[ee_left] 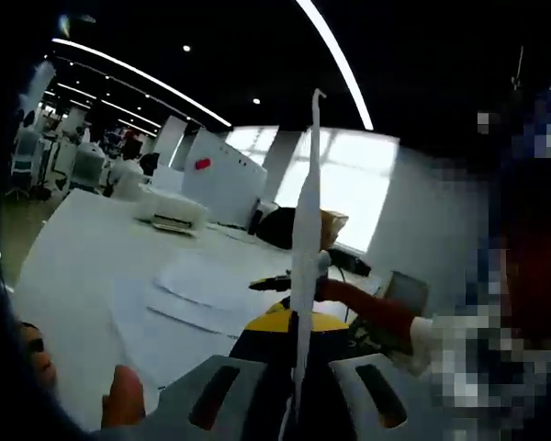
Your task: Organize the stack of printing papers by aligning and flattening the scattered papers on the table
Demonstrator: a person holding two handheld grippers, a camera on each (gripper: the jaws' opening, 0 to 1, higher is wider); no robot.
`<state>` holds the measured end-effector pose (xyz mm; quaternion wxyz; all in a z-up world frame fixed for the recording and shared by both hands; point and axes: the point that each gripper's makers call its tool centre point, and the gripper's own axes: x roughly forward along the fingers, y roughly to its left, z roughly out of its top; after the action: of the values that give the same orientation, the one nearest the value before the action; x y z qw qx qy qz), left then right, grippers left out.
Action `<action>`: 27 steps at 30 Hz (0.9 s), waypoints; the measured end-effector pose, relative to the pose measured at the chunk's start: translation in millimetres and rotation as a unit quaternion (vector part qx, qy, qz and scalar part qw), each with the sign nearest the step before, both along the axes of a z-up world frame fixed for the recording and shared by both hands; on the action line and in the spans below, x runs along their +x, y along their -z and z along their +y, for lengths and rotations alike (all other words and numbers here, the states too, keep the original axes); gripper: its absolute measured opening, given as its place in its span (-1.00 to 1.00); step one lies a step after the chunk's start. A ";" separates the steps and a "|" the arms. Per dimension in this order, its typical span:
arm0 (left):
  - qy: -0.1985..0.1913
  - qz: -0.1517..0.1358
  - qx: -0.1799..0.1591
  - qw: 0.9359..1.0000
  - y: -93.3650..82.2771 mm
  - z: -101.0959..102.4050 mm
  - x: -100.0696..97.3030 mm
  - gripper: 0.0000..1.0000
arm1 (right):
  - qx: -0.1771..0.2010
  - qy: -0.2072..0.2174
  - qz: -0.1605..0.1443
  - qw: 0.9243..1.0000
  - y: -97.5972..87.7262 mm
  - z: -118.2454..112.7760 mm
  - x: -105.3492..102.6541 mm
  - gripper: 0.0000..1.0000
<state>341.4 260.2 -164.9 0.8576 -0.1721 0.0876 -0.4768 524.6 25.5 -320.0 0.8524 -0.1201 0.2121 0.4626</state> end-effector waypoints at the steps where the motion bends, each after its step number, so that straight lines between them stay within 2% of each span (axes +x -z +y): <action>1: 0.002 0.003 -0.003 1.000 3.5 -0.6 -0.4 -0.89 | 0.002 -0.001 -0.001 1.000 1.4 0.7 1.6 0.40; 4: 0.004 0.015 -0.016 1.000 13.8 -4.4 -2.0 -0.89 | 0.021 0.003 0.001 1.000 1.5 4.5 6.6 0.44; 5: 0.017 0.036 -0.036 0.999 21.3 -10.2 -5.4 -0.89 | 0.048 0.000 0.004 0.999 -1.1 10.0 8.3 0.43; 7: 0.021 0.051 -0.061 0.997 26.7 -14.7 -4.1 -0.89 | 0.056 0.000 -0.002 0.998 -0.8 13.2 11.8 0.44; 10: 0.016 0.078 -0.078 0.994 38.9 -18.5 3.2 -0.89 | 0.050 0.003 -0.008 0.999 2.6 14.9 16.8 0.43; 16: -0.001 0.081 -0.076 0.994 54.1 -15.2 14.8 -0.89 | 0.018 -0.009 -0.044 0.999 6.9 16.5 18.0 0.40; 18: -0.013 0.078 -0.068 0.995 58.0 -11.6 19.2 -0.89 | 0.021 -0.009 -0.047 0.999 7.0 16.5 20.8 0.39; 22: -0.046 0.047 0.005 0.998 71.4 -0.4 32.3 -0.89 | 0.021 0.002 -0.046 0.999 10.7 15.2 25.5 0.39; 25: -0.066 0.016 0.058 0.996 75.5 5.1 39.1 -0.88 | 0.030 0.002 -0.054 0.998 9.6 15.4 22.6 0.40; 27: -0.071 0.002 0.073 0.995 73.8 6.8 41.9 -0.88 | 0.030 0.002 -0.054 0.998 10.2 14.8 22.2 0.41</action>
<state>383.3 267.0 -238.7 0.8994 -0.1162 0.1115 -0.4065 546.8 40.3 -330.2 0.8668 -0.1189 0.1516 0.4599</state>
